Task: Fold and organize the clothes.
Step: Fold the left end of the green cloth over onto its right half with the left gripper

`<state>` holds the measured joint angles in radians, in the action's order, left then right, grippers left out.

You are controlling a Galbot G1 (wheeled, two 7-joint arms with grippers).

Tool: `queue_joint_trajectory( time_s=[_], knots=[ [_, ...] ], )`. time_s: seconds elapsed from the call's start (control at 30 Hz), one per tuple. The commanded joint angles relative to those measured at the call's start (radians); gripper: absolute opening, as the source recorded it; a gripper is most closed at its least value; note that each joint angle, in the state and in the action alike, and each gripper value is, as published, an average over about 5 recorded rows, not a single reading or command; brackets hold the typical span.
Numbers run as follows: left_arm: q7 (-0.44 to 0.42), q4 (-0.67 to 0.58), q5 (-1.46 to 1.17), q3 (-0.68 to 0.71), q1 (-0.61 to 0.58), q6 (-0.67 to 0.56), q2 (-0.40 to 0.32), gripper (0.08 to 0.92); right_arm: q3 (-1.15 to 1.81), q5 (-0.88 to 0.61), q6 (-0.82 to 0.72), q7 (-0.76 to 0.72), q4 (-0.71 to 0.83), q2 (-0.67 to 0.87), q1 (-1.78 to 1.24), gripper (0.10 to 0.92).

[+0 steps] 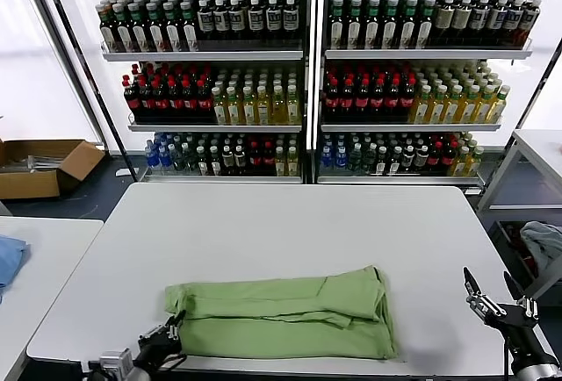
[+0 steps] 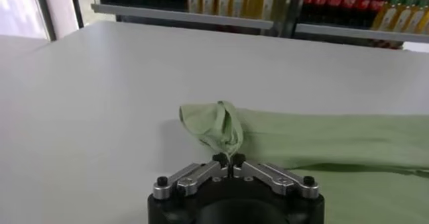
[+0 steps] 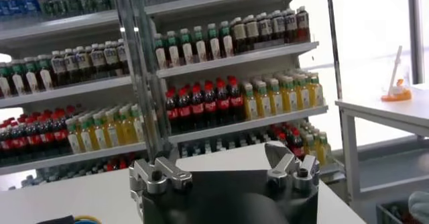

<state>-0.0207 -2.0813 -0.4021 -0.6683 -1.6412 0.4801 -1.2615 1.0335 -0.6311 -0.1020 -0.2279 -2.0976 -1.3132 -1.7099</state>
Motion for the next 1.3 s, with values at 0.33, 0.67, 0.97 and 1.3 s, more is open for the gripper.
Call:
queue_joint_trajectory(
  time_s=[0.33,0.67,0.97,1.3],
  knots=[
    [-0.108,0.291,-0.312,-0.493,0.180,0.000,0.537,0.090,0.000,0.016,0.004,0.006,0.012,-0.002,0.008,0.823],
    [-0.013,-0.107,-0.391,-0.308,0.167,0.034,0.356,0.090,-0.003,0.025,0.003,0.008,0.005,-0.010,0.002,0.823],
    [-0.029,-0.283,-0.270,0.069,0.062,0.004,0.149,0.090,-0.003,0.031,0.004,0.008,0.008,-0.013,-0.001,0.823],
    [-0.041,-0.089,-0.191,0.249,0.104,-0.010,0.053,0.090,0.000,0.031,0.014,0.006,0.011,-0.015,-0.013,0.823]
  ],
)
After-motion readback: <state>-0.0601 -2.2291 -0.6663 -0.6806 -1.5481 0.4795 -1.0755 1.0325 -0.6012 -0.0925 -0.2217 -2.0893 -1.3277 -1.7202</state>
